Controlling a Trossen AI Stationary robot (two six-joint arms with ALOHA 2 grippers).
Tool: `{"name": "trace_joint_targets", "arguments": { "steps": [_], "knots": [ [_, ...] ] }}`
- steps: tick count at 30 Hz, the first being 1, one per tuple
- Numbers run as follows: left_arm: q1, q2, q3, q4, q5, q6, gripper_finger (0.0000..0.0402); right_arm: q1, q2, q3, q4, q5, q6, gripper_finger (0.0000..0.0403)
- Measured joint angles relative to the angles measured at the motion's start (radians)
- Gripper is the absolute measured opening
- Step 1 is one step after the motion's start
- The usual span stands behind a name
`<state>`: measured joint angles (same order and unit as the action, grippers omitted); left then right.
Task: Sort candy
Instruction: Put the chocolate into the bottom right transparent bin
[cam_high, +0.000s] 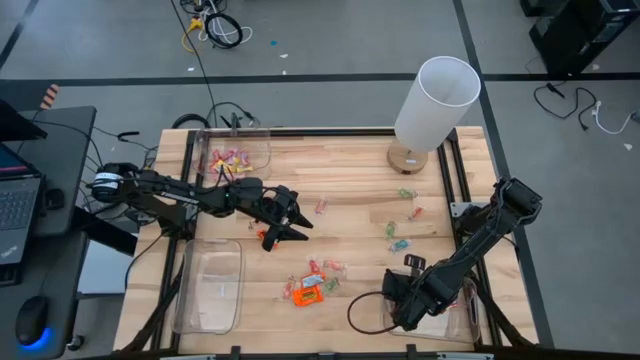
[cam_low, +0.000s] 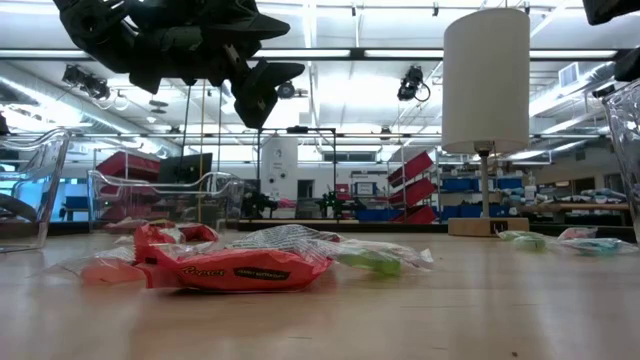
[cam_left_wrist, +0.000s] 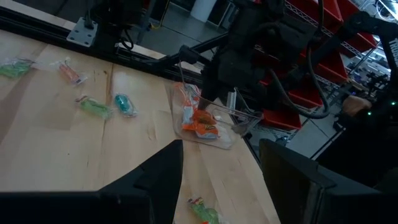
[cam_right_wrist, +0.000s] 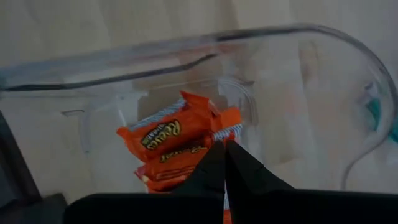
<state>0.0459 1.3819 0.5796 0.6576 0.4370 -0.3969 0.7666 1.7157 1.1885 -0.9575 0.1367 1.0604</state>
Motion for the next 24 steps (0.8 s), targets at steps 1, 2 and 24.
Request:
{"name": "trace_joint_targets", "arguments": {
  "steps": [1, 2, 24],
  "knots": [
    [0.0, 0.0, 0.0, -0.002, 0.0, 0.0, 0.0214, 0.0, 0.0, 0.0, -0.007, -0.001, 0.007, 0.0],
    [0.0, 0.0, 0.0, -0.005, 0.0, 0.0, 0.0214, 0.0, 0.0, 0.0, -0.016, -0.003, 0.015, 0.0],
    [0.0, 0.0, 0.0, -0.099, 0.001, 0.001, 0.0214, 0.053, 0.001, -0.001, -0.022, -0.197, 0.114, 0.0]
  ]
}}
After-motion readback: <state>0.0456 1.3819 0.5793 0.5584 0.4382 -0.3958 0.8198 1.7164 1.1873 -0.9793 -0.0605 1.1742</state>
